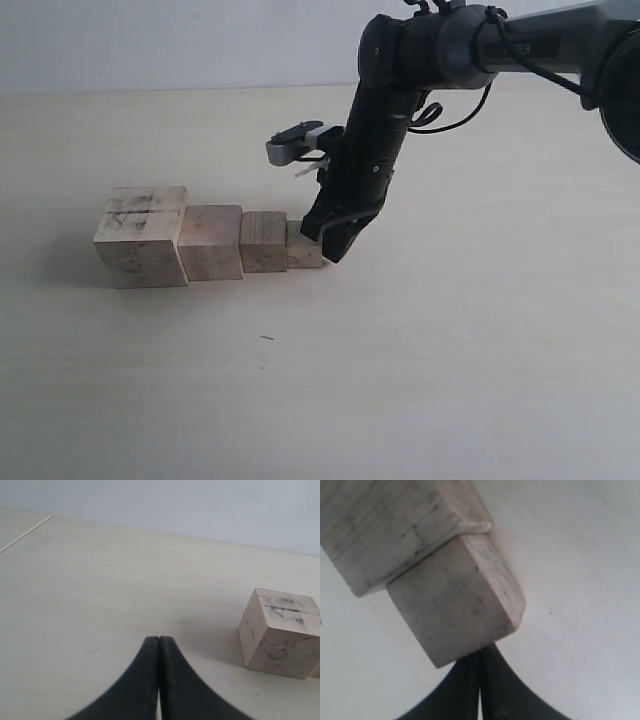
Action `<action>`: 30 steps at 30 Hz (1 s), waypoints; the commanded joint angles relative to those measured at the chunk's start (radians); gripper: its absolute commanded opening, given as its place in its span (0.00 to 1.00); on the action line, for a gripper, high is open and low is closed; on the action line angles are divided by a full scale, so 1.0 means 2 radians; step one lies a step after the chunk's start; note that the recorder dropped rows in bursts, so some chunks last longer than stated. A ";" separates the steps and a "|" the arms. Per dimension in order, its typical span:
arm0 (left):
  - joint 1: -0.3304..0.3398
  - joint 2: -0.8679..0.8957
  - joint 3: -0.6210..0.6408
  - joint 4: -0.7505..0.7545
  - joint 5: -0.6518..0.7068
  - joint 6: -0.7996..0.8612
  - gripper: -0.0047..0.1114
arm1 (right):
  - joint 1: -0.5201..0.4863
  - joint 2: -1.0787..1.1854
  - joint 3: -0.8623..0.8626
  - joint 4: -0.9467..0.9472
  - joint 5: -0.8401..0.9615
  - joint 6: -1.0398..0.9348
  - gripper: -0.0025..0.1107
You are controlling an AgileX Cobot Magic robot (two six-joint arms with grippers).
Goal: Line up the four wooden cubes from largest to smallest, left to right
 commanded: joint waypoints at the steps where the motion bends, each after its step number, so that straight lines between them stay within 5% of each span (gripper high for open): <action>1: 0.001 -0.003 0.002 0.001 -0.007 -0.001 0.04 | 0.002 -0.002 0.001 0.013 -0.001 -0.013 0.02; 10: 0.001 -0.003 0.002 0.001 -0.007 -0.001 0.04 | 0.002 -0.008 0.001 -0.057 0.010 0.015 0.02; 19: 0.001 -0.003 0.002 0.001 -0.007 -0.001 0.04 | -0.033 -0.101 0.017 -0.077 -0.055 0.161 0.02; 30: 0.001 -0.003 0.002 0.001 -0.007 -0.001 0.04 | -0.044 -0.415 0.310 0.023 -0.351 0.182 0.02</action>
